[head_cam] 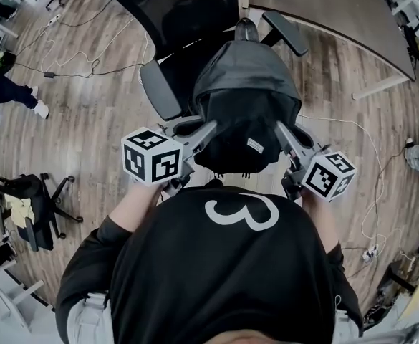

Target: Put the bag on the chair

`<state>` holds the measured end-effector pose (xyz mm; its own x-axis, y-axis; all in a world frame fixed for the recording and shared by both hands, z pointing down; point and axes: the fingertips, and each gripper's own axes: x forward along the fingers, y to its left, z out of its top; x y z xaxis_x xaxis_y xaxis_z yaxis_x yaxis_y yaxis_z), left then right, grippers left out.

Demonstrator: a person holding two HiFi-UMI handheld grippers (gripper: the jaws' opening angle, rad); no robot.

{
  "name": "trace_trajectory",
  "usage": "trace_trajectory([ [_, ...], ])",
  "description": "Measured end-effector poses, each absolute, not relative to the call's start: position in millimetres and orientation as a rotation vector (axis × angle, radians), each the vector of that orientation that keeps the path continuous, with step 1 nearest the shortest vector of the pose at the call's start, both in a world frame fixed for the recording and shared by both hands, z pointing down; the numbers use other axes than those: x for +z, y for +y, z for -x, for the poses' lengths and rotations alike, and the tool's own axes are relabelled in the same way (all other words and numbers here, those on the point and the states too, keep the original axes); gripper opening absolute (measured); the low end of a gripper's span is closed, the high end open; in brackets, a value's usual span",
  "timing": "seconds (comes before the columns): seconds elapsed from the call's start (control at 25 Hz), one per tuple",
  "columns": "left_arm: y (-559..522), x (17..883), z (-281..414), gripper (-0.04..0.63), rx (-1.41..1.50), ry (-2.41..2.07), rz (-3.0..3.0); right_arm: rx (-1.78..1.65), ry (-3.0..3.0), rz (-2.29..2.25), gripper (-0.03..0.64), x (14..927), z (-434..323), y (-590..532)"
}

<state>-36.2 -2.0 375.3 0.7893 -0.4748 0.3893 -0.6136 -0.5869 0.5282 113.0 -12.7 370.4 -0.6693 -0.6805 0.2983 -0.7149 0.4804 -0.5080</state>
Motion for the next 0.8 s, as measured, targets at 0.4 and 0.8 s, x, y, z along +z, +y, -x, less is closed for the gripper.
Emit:
trace_trajectory([
  [0.4,-53.6,362.8,58.1,0.048,0.232,-0.826,-2.331,0.916,-2.667,-1.249,0.066,356.5,-91.0,-68.0],
  [0.8,-78.0,360.7,64.7,0.048,0.21,-0.851,-2.308,0.903,-2.679,-1.199,0.066,351.5,-81.6,-104.1],
])
